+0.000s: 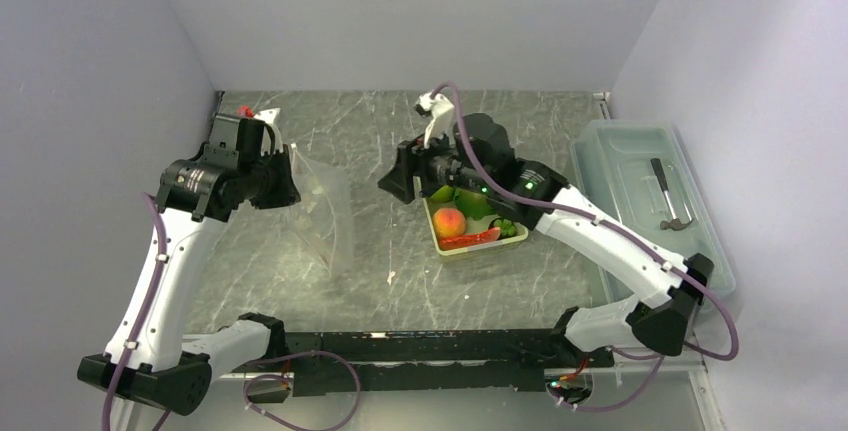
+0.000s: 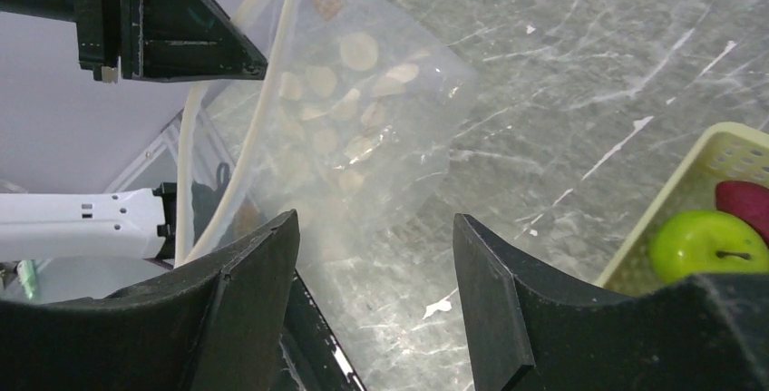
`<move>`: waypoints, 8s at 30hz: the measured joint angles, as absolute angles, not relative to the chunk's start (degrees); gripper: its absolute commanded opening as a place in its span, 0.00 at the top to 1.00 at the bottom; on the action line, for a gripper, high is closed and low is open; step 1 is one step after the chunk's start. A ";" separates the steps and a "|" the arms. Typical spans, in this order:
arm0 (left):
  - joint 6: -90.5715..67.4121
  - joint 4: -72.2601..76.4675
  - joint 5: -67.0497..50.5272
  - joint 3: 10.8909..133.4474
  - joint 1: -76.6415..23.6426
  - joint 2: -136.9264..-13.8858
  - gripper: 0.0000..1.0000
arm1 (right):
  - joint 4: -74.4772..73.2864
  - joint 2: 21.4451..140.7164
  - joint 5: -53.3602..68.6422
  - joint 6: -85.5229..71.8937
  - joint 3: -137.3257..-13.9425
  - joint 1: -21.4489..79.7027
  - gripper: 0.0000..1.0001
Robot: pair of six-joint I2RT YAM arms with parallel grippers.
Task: Place the food in the zip-top bag and seal the zipper
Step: Open the zipper of the food storage bag at the center of the board.
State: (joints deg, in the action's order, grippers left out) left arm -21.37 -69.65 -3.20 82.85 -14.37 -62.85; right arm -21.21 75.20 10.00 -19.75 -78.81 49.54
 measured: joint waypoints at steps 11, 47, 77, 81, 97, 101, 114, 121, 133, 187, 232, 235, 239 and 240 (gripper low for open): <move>-22.09 -69.38 -3.22 82.39 -14.37 -62.83 1.00 | -24.77 84.14 2.04 -20.84 -89.25 58.46 0.33; -23.83 -68.29 -3.20 81.25 -14.37 -62.85 1.00 | -42.30 108.92 -21.65 -17.02 -110.87 68.25 0.82; -21.08 -79.33 0.86 88.42 -14.37 -65.84 1.00 | -42.74 106.78 -39.77 -15.33 -102.80 67.53 1.00; -20.62 -80.20 0.82 88.49 -14.44 -65.95 1.00 | -40.77 103.31 -42.81 -14.20 -101.01 67.55 1.00; -20.47 -77.23 0.03 84.73 -14.68 -66.50 0.87 | -36.58 97.19 -42.72 -12.03 -99.31 67.59 1.00; -20.47 -76.95 -0.23 83.53 -14.63 -66.76 0.80 | -36.86 97.27 -41.91 -12.19 -99.22 67.59 1.00; -20.71 -74.76 -3.66 81.25 -14.52 -67.33 0.61 | -37.41 99.81 -39.88 -13.06 -99.29 67.61 1.00; -21.98 -72.64 -5.63 77.73 -14.52 -67.33 0.60 | -38.79 102.02 -38.50 -13.69 -101.10 67.59 1.00; -27.55 -69.06 -5.15 72.86 -14.44 -64.90 0.58 | -40.62 104.12 -37.12 -15.73 -104.42 67.53 1.00; -33.61 -67.07 0.30 75.26 -14.44 -60.23 1.00 | -38.83 102.67 -32.12 -19.62 -99.57 63.29 1.00; -17.56 -76.05 8.64 89.45 -14.44 -73.47 1.00 | -28.62 94.37 -8.67 -22.41 -96.07 58.15 0.36; -17.30 -76.38 9.02 90.30 -14.44 -74.70 1.00 | -28.69 91.22 -10.04 -21.65 -95.44 58.11 0.34; -17.19 -76.86 10.55 91.11 -14.63 -75.75 1.00 | -28.97 86.50 -12.21 -20.75 -92.31 56.93 0.33; -17.19 -77.06 11.27 91.22 -14.90 -75.90 1.00 | -29.12 85.43 -12.71 -20.67 -91.22 56.29 0.32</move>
State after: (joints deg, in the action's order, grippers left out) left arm -17.19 -77.06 11.27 91.22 -14.90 -75.90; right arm -29.12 85.43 -12.71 -20.67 -91.22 56.29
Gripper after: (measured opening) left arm 0.009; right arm 0.664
